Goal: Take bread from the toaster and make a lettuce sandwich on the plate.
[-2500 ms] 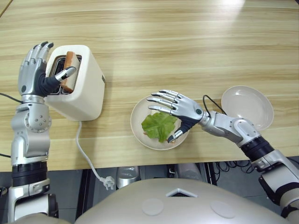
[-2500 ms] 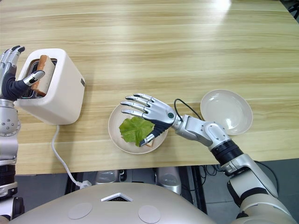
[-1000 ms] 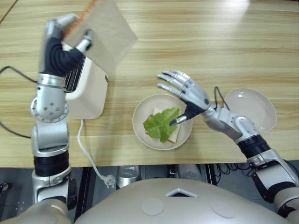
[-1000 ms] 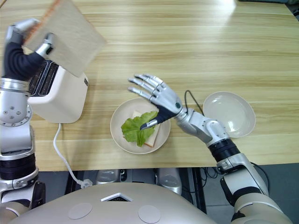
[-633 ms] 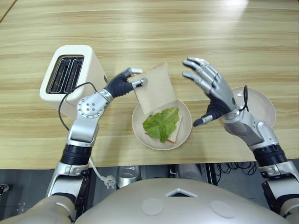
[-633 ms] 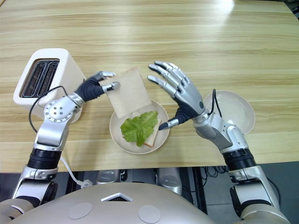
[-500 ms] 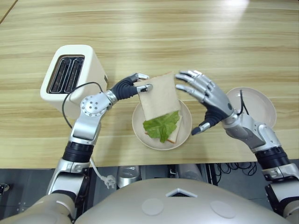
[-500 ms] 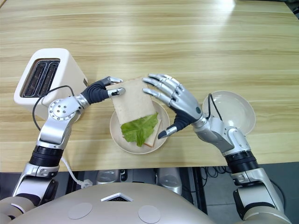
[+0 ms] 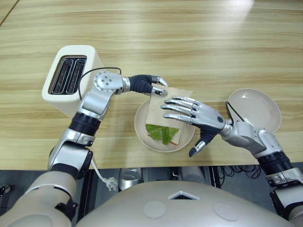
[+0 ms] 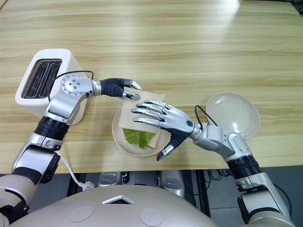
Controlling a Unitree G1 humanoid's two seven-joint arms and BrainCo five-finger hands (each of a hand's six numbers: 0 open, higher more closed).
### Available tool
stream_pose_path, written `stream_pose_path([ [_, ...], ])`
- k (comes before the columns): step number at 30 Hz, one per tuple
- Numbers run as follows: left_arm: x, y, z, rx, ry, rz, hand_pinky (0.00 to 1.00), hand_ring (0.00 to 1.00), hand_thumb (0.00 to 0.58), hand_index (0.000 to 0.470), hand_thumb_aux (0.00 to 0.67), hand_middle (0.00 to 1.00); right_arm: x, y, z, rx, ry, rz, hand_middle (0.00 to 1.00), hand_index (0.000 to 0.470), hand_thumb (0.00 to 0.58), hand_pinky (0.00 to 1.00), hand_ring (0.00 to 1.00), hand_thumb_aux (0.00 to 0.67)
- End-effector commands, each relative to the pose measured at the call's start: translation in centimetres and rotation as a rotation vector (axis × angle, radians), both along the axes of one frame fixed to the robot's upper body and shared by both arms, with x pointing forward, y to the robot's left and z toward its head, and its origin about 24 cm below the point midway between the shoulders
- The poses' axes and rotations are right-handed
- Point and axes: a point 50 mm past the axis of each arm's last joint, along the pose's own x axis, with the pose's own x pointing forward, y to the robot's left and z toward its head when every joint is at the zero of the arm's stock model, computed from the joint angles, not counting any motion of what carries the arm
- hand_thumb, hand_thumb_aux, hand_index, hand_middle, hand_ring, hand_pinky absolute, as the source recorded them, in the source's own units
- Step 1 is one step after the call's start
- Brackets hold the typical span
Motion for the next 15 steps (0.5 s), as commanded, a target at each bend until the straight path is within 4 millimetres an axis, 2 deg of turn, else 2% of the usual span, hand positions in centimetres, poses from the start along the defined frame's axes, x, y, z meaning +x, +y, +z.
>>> stream_pose_path([
  [1,0.0,-0.4,-0.9,0.051,-0.007,-0.036,1.00,1.00,0.580,0.460,0.670,1.00,-0.1,0.1,-0.5,-0.072,-0.006,0.026,0.00,0.000,0.000,0.00,0.00,0.000],
  [8,-0.4,-1.2,-1.8,0.073,0.062,-0.103,1.00,1.00,0.580,0.460,0.670,1.00,0.0,0.4,-0.6,-0.083,-0.010,0.043,0.00,0.000,0.000,0.00,0.00,0.000],
  [15,-0.2,-1.4,-1.4,0.036,0.109,-0.105,1.00,1.00,0.580,0.460,0.670,1.00,0.0,0.5,-0.6,-0.092,-0.007,0.047,0.00,0.000,0.000,0.00,0.00,0.000],
])
